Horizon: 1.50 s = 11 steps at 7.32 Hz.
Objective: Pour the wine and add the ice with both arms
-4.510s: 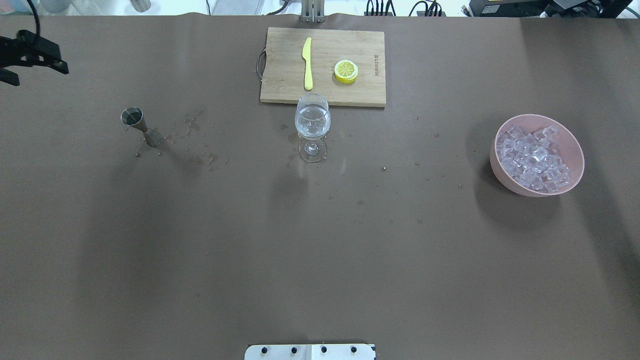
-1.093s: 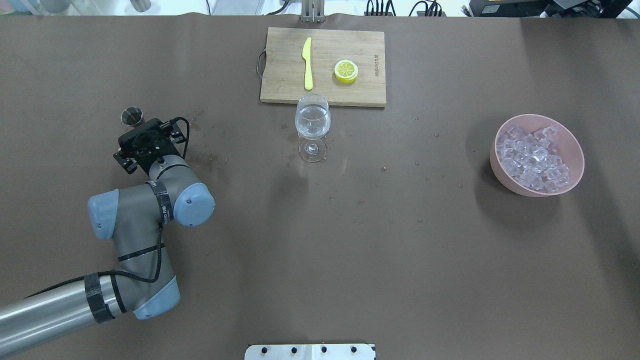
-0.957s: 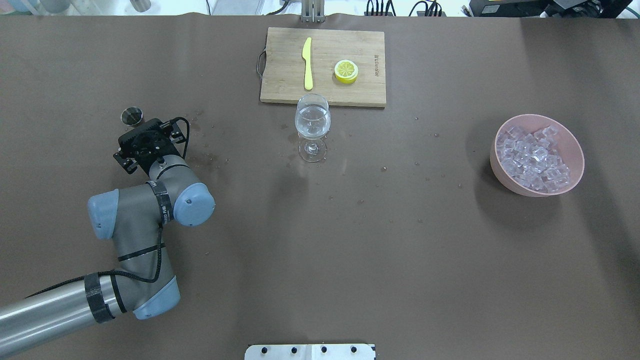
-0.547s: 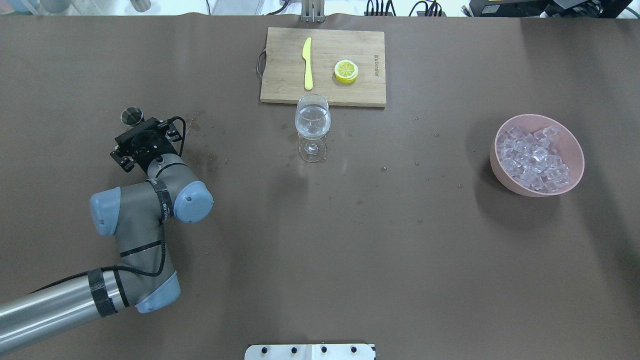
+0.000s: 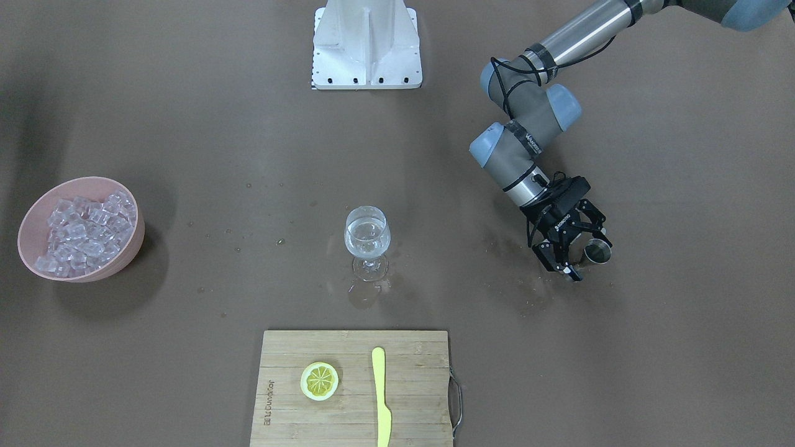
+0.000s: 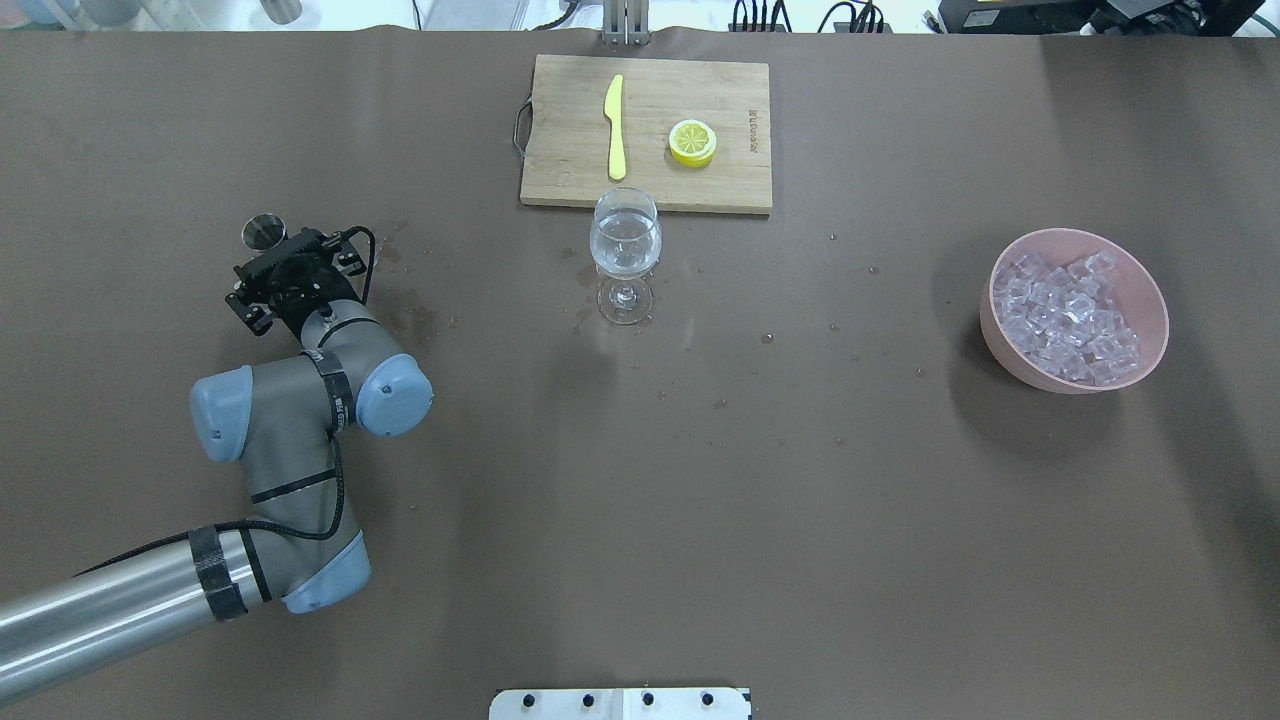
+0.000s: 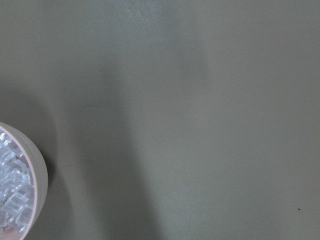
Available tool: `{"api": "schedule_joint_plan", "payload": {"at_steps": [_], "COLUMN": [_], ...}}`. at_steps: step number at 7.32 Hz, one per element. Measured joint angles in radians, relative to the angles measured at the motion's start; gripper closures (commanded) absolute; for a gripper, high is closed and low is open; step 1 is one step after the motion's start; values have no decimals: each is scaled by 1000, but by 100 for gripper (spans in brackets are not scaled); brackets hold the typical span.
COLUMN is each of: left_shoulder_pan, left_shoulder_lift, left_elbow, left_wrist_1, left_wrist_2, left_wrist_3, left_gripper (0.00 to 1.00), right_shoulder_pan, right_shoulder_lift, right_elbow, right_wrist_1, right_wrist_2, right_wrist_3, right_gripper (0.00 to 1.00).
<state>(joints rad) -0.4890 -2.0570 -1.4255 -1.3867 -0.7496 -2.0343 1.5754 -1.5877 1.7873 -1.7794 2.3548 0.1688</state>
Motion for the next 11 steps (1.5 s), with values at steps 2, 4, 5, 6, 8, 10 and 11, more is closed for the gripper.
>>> {"api": "schedule_joint_plan", "payload": {"at_steps": [2, 4, 5, 6, 8, 10, 11], "left_shoulder_pan": [-4, -5, -7, -14, -52, -92, -102], "left_shoulder_lift": [-2, -8, -12, -13, -10, -11, -15], "left_elbow": [5, 10, 8, -9, -101, -211, -272], "left_wrist_1": [0, -5, -14, -20, -23, -24, -47], "left_wrist_2": [2, 1, 1, 1, 1, 0, -2], "left_wrist_3": [0, -20, -37, -32, 34, 131, 207], "left_gripper": [79, 100, 100, 100, 100, 100, 100], "right_shoulder_pan": [0, 0, 0, 0, 0, 0, 0], "right_shoulder_lift": [0, 0, 0, 0, 0, 1, 1], "right_elbow": [0, -3, -4, -5, -6, -6, -6], "right_wrist_1": [0, 0, 0, 0, 0, 0, -1], "right_wrist_2": [0, -1, -1, -1, 0, 1, 4], "right_wrist_3": [0, 0, -1, -1, 0, 1, 2], "right_gripper": [0, 0, 0, 0, 0, 0, 0]}}
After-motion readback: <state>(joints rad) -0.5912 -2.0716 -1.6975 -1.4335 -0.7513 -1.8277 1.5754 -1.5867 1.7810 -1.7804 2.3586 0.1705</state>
